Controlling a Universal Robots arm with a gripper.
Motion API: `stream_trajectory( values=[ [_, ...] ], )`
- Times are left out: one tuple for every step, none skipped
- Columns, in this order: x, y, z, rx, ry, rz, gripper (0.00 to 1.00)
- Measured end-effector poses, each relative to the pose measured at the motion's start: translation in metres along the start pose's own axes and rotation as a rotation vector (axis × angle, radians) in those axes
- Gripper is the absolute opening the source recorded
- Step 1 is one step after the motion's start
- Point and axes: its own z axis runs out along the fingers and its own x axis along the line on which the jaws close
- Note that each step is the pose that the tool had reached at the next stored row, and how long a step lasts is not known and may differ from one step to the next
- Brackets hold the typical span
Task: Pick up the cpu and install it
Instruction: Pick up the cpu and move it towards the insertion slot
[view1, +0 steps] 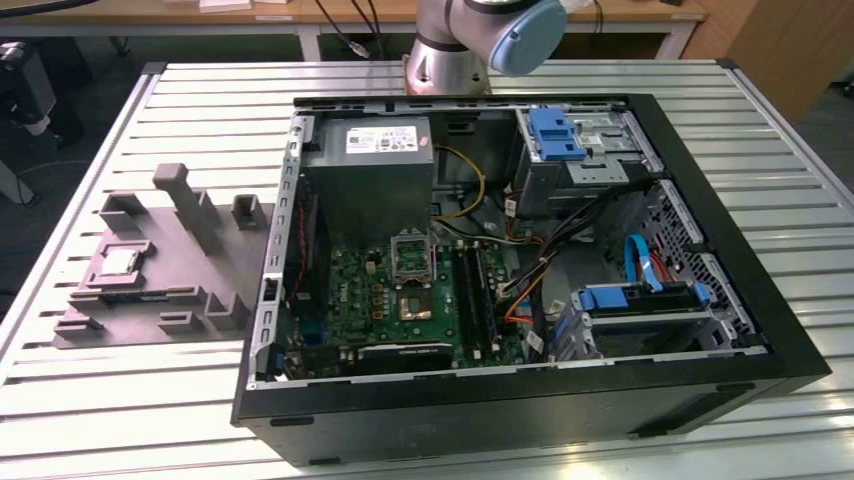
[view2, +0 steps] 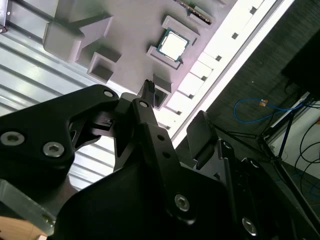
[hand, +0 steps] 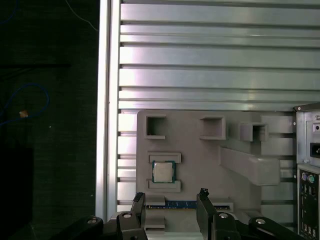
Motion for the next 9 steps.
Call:
stream_trajectory(
  values=[
    [0.0000,0.0000,0.0003,0.0000,0.0001,0.000,0.53],
    [0.0000,0.0000,0.0008,0.0000,0.0001,0.000,0.53],
    [0.0000,-0.0001,0.0012,0.0001,0.0001,0.000,0.53],
    [0.0000,-0.0001,0.0018,0.0000,0.0001,0.000,0.53],
    [0.0001,-0.0001,0.0023,0.0001,0.0001,0.000,0.53],
    [0.0001,-0.0001,0.0030,0.0000,0.0001,0.000,0.53],
    [0.0001,-0.0002,0.0036,0.0000,0.0001,0.000,0.53],
    [0.0001,-0.0002,0.0042,0.0001,0.0001,0.000,0.53],
    [0.0001,-0.0002,0.0047,0.0001,0.0001,0.000,0.53]
  ],
)
